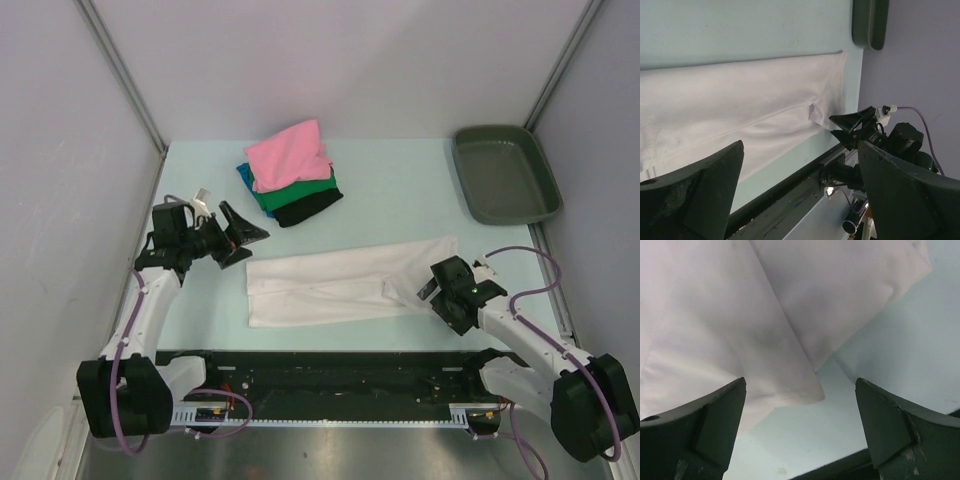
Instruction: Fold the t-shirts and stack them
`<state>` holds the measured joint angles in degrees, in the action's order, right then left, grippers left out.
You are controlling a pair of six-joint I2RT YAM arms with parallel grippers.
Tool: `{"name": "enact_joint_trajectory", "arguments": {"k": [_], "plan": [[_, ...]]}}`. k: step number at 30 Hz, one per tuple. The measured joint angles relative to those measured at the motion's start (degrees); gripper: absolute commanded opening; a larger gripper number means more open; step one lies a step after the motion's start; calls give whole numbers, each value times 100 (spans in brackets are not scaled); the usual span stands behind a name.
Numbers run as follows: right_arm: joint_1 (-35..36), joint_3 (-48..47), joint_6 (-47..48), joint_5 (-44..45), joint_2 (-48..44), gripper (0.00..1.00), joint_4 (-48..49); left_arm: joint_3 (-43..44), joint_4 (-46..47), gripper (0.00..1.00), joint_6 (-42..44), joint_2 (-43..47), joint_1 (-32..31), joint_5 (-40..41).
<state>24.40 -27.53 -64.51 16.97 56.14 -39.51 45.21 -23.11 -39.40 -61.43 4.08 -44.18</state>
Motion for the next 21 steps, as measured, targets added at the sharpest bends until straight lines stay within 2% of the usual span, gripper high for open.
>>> {"name": "enact_joint_trajectory", "arguments": {"k": [8,11,12,14,15,21], "plan": [[-81,-37,-4,466,529,78,616,-66,-11,100,225,-313,0,-2],[-164,-96,52,597,758,42,872,-87,-13,100,267,-337,0,-2],[-208,-103,66,621,857,21,973,-90,-20,100,299,-348,0,0],[-289,-118,116,667,1045,3,1182,-90,-37,100,361,-376,0,0],[-328,-125,120,660,1147,0,1298,-90,-61,100,396,-393,0,2],[-525,-286,345,612,1626,0,1939,-90,-212,100,560,-459,2,7]]}}
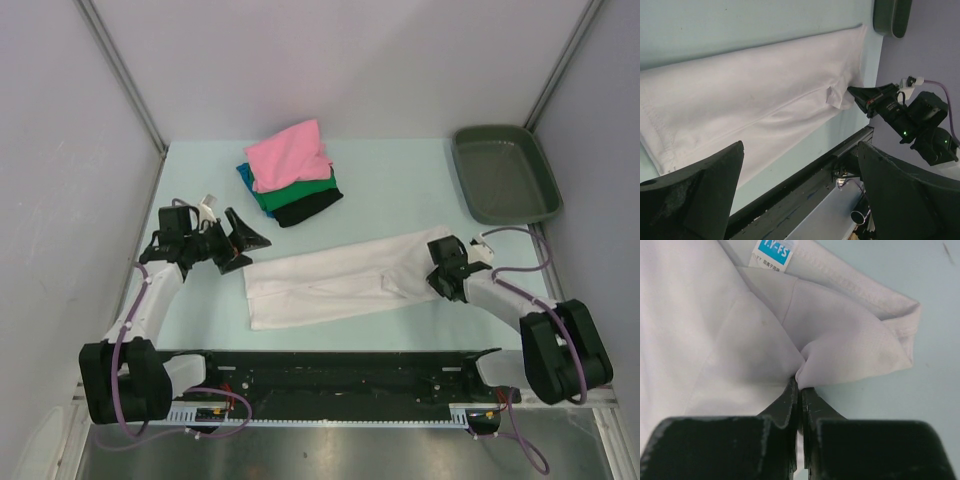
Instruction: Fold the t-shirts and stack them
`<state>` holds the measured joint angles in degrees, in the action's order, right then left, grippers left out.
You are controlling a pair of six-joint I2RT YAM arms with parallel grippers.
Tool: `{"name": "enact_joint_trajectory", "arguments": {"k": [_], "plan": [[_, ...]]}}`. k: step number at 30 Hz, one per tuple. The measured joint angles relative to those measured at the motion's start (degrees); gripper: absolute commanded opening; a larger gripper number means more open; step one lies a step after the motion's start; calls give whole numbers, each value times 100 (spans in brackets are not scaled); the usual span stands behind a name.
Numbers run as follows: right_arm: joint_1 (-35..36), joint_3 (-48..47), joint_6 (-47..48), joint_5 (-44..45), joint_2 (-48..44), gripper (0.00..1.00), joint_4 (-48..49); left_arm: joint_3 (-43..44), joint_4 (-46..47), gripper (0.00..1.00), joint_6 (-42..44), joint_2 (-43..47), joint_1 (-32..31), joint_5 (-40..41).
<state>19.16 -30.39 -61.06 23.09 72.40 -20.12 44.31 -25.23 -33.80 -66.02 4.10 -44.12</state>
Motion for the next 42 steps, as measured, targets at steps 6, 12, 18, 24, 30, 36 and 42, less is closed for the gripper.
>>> {"name": "enact_joint_trajectory", "arguments": {"k": [6,12,18,24,30,36,42], "plan": [[-376,-1370,787,-118,1416,0,39,0,-79,100,39,7,0,9],[-898,-3663,1751,-382,3292,0,240,-116,-50,100,26,114,0,31],[-1228,-6898,2863,-872,5580,5,-297,-466,4,100,-24,398,-22,46],[-1252,-8653,3783,-1609,6599,100,-525,-820,203,100,-74,450,-275,192],[-1220,-7187,3888,-1611,5305,100,-188,-817,553,100,-63,-214,-949,595],[-1016,-5187,3499,-1794,2479,100,-66,-522,769,99,-70,-1471,-1775,1088],[855,-3001,2782,-1862,-79,100,186,-352,977,86,-122,-2105,-1982,1401]]}}
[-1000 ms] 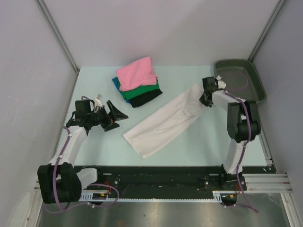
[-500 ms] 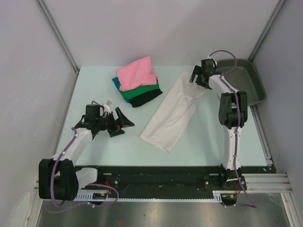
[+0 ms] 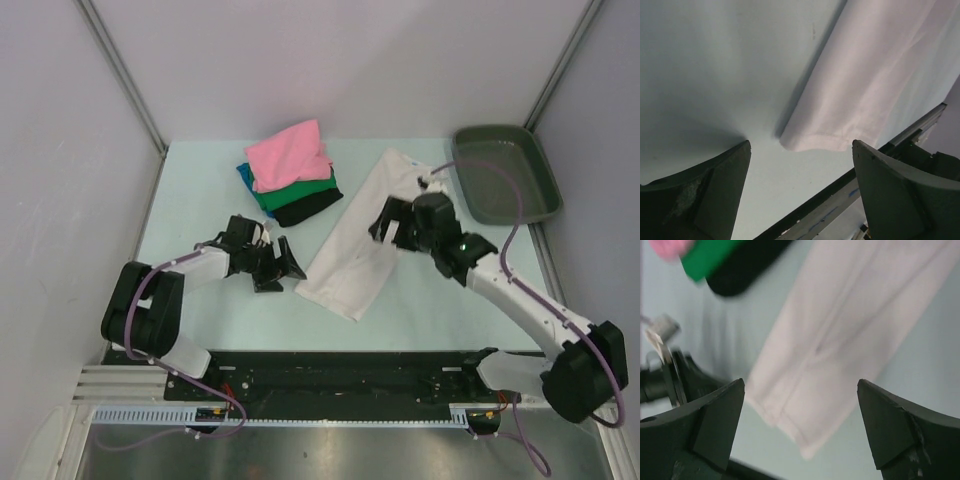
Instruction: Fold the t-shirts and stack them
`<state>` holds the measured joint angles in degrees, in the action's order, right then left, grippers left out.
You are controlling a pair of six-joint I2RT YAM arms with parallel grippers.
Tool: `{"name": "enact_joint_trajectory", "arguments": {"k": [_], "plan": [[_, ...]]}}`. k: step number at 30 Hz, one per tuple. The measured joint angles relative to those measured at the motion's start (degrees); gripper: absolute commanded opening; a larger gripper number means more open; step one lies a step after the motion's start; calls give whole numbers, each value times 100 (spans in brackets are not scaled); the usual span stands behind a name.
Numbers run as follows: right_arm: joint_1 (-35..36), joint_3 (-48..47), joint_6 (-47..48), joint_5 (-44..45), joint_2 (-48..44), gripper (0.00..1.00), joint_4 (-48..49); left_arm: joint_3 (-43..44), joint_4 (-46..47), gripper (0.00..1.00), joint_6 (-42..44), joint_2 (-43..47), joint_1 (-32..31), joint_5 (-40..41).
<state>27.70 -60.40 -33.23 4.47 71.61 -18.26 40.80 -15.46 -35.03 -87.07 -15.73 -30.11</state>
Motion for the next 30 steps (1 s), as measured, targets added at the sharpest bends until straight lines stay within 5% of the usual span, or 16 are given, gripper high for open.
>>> {"name": "enact_joint_trajectory", "arguments": {"k": [5,14,30], "plan": [[1196,1486,-568,109,-896,100,-522,254,461,74,-125,-487,-304,-7],[2079,1912,-1180,660,-2509,100,-1338,481,1097,50,-177,-968,-979,107],[2197,2343,-1633,973,-3036,100,-1998,-310,1353,58,-201,-289,-1147,275]]}}
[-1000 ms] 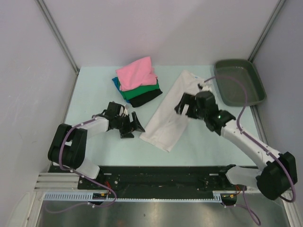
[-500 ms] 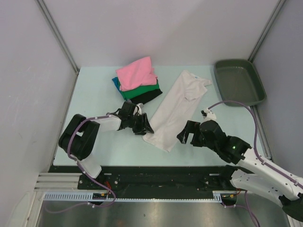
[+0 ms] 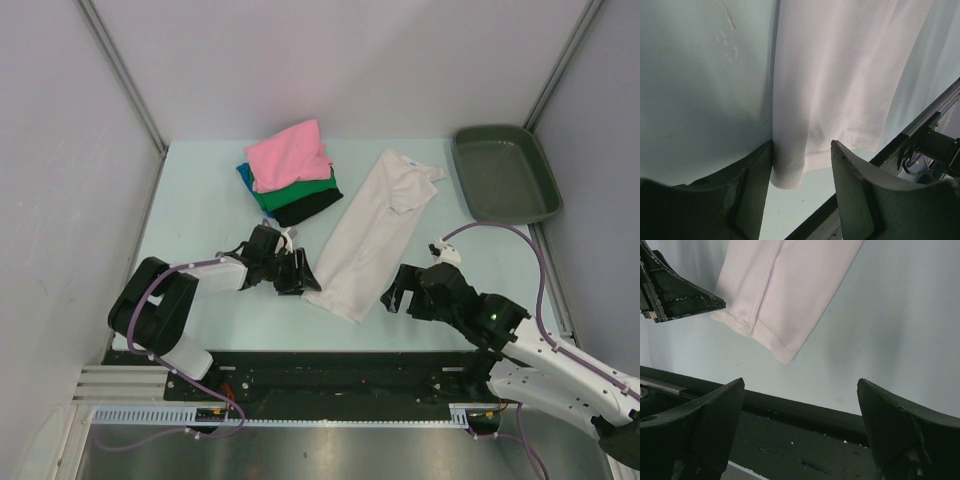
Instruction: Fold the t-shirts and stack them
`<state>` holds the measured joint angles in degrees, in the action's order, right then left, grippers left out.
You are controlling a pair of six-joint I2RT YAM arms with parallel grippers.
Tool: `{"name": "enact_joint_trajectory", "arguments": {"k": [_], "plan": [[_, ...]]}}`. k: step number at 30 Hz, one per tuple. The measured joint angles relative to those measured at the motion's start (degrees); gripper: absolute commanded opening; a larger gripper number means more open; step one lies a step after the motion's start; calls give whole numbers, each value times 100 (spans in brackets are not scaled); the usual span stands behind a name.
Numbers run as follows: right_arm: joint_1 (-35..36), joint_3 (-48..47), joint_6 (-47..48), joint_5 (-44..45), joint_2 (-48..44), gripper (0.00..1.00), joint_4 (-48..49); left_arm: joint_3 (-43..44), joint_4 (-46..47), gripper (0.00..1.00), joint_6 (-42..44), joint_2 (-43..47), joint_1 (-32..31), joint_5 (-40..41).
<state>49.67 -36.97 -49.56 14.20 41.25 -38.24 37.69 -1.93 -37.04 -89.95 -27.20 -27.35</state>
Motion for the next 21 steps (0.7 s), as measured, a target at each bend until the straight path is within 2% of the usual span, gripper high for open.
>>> {"name": "enact_joint_trajectory", "arguments": {"k": [2,5,6,8,9,16,21], "plan": [[48,0,-17,0,48,100,4,-7,42,55,-17,-17,0,-17],[153,0,-83,11,92,100,28,-7,188,34,-46,-136,0,-70],[195,2,-109,20,101,100,37,-9,262,23,-68,-212,2,-96],[271,24,-168,42,107,99,48,-13,422,13,-122,-374,0,-144],[299,48,-199,48,107,100,61,-24,498,2,-153,-450,4,-177],[485,494,-503,33,140,99,376,-181,879,0,-269,-452,15,-321],[673,964,-901,-42,452,94,894,-737,1043,0,-470,79,-63,-122]]}}
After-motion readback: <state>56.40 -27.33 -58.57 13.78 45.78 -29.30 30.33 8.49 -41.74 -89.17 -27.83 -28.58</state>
